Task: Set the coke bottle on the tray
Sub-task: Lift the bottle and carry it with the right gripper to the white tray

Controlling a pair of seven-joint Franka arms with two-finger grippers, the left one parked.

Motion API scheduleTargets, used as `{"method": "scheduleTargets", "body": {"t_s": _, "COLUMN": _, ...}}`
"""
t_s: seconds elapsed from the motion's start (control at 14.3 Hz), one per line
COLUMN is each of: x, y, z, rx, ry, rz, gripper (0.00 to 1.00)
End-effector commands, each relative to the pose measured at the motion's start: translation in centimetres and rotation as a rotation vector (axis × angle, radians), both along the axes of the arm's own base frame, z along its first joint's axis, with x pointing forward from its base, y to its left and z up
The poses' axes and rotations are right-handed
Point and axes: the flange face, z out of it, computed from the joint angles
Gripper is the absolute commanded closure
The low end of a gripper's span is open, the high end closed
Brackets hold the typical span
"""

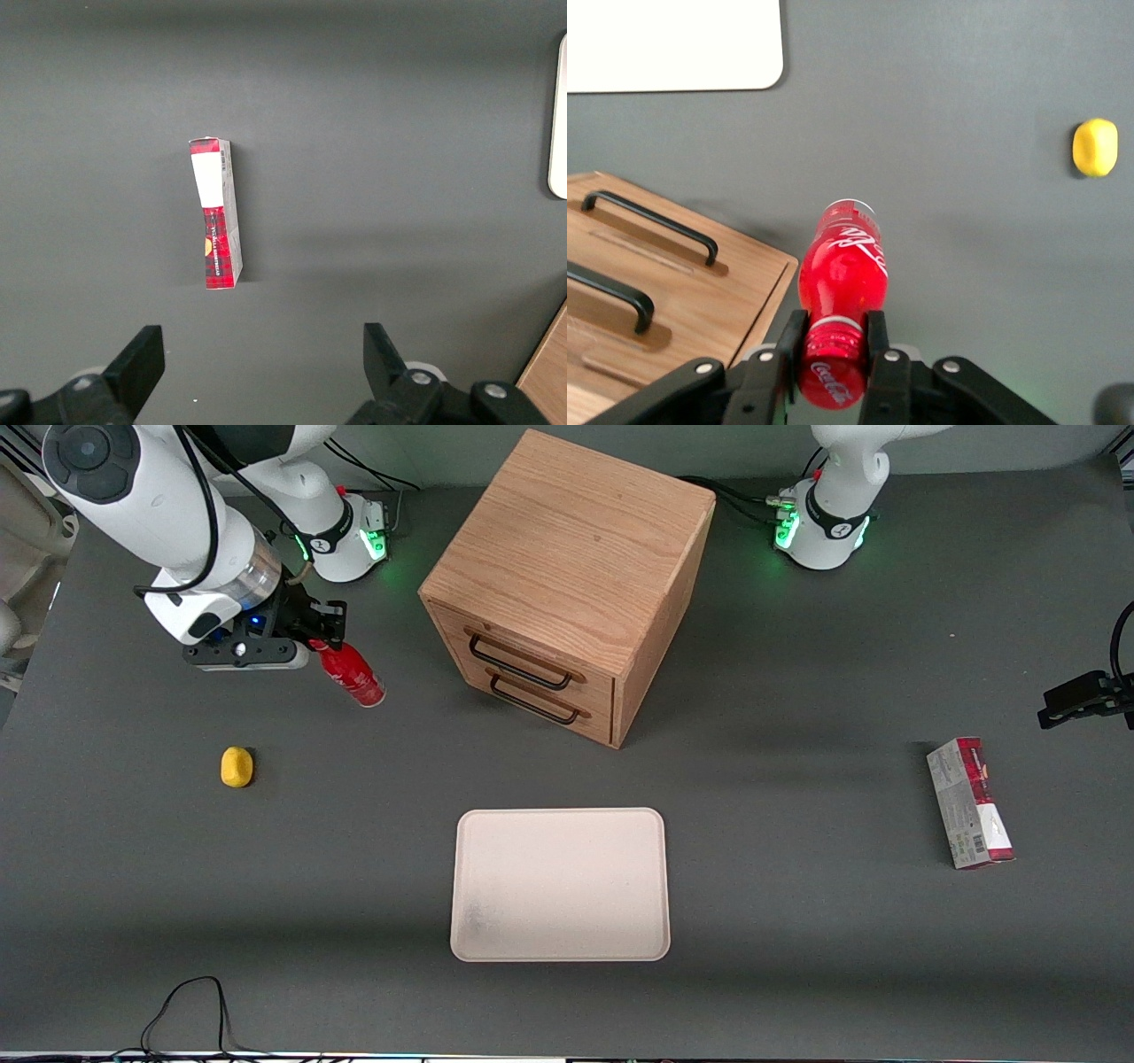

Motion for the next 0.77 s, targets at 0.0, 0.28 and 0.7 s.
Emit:
{"method": "scheduleTargets", "body": {"t_s": 0.0, "x": 5.5, "y": 2.0, "z": 0.3, "rx": -0.014, "ry": -0.027, "rz": 0.010, "gripper": 1.00}}
{"method": "scheduleTargets", "body": {"t_s": 0.28, "x": 11.0, "y": 4.9, "z": -0.2, "rx": -0.001, "ry": -0.071, "rz": 0.011, "gripper": 1.00}}
{"method": "scheduleTargets", "body": {"t_s": 0.7, "x": 17.6, "y": 9.7, "z": -4.4, "rx": 0.047, "ry": -0.058, "rz": 0.026, "gripper": 1.00}}
